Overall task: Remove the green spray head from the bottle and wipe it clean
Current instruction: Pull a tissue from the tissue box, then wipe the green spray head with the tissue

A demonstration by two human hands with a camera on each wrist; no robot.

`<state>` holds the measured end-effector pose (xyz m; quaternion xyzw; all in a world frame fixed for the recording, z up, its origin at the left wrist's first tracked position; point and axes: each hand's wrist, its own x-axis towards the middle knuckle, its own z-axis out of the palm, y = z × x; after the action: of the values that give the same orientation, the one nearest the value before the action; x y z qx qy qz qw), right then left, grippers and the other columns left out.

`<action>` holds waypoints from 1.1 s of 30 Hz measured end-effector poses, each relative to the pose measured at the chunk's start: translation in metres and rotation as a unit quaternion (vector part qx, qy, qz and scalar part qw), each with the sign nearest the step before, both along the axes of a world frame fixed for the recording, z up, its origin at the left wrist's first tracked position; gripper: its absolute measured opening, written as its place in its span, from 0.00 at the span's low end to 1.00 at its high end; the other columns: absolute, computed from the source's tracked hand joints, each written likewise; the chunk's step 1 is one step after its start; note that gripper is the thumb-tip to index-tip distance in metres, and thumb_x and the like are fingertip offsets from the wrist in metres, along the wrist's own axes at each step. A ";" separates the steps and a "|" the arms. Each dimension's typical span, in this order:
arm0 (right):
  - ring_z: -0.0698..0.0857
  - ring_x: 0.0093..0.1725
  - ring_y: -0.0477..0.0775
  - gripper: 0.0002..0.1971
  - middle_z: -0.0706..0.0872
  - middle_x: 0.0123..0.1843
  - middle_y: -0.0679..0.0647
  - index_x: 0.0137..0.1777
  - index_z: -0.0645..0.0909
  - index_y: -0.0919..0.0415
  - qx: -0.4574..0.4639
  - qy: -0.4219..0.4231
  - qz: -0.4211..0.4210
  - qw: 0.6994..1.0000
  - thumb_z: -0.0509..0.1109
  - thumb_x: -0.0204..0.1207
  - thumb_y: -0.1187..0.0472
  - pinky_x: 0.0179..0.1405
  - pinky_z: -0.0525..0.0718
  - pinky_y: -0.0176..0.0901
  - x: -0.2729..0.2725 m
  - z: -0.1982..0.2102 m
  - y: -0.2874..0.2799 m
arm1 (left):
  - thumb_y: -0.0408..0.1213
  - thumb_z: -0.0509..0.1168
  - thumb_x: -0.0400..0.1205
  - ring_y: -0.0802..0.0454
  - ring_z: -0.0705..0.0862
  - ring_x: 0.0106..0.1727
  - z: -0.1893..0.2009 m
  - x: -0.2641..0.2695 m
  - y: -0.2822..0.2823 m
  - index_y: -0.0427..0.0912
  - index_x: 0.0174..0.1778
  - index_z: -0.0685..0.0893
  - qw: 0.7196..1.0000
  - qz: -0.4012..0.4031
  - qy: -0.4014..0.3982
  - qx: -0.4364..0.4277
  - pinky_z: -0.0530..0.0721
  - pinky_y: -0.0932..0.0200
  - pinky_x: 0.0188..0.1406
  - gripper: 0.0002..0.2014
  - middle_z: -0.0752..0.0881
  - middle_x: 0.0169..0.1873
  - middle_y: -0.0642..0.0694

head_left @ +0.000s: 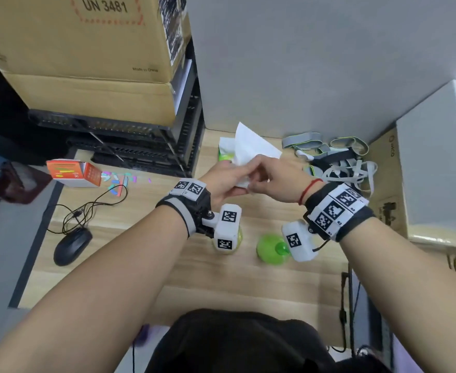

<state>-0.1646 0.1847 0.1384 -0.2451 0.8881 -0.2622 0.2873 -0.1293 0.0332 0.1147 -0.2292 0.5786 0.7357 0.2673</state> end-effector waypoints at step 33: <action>0.88 0.24 0.50 0.15 0.90 0.27 0.57 0.34 0.82 0.61 0.071 -0.080 -0.274 0.956 0.74 0.75 0.51 0.26 0.80 0.31 0.061 -0.073 0.097 | 0.15 0.55 0.74 0.34 0.84 0.64 -0.081 0.107 0.075 0.42 0.68 0.77 0.994 0.048 -0.094 -0.024 0.83 0.32 0.63 0.28 0.85 0.63 0.37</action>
<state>-0.1037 0.2820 0.0657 0.0506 0.9116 -0.2858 0.2910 -0.0226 0.1079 0.0335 -0.3309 0.5572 0.7086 0.2791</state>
